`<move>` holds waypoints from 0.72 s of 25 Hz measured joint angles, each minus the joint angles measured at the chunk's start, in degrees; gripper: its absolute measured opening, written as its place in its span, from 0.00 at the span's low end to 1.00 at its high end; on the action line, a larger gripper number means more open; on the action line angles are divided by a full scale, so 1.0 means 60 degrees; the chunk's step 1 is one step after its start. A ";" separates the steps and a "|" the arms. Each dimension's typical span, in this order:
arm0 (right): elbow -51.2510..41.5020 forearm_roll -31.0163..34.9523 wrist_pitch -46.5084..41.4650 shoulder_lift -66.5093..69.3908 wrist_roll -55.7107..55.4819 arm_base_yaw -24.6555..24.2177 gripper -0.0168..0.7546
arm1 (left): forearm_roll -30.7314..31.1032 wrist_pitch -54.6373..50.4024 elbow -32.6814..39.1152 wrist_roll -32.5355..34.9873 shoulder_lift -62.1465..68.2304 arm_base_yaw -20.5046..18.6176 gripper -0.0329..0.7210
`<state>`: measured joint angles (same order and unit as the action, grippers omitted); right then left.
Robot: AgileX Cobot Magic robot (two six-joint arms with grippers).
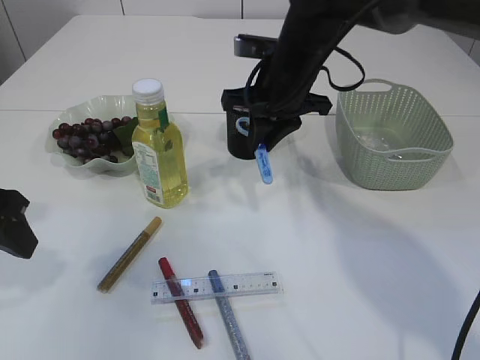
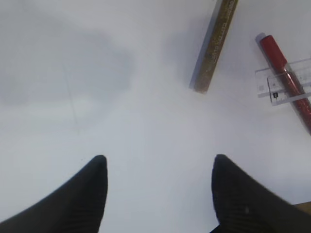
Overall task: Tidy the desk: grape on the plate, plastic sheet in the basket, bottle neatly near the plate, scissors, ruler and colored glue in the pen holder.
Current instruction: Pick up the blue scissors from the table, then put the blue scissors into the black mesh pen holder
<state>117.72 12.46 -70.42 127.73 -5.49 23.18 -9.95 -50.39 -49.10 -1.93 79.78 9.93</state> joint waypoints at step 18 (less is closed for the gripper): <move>0.1028 0.4483 0.1562 -0.0076 0.5085 -0.2162 0.24 | 0.0000 -0.0230 0.0000 0.0000 0.0000 0.0000 0.69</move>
<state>123.89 39.36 -61.05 127.27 25.02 10.21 -9.95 -51.76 -49.10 -1.93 79.78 9.93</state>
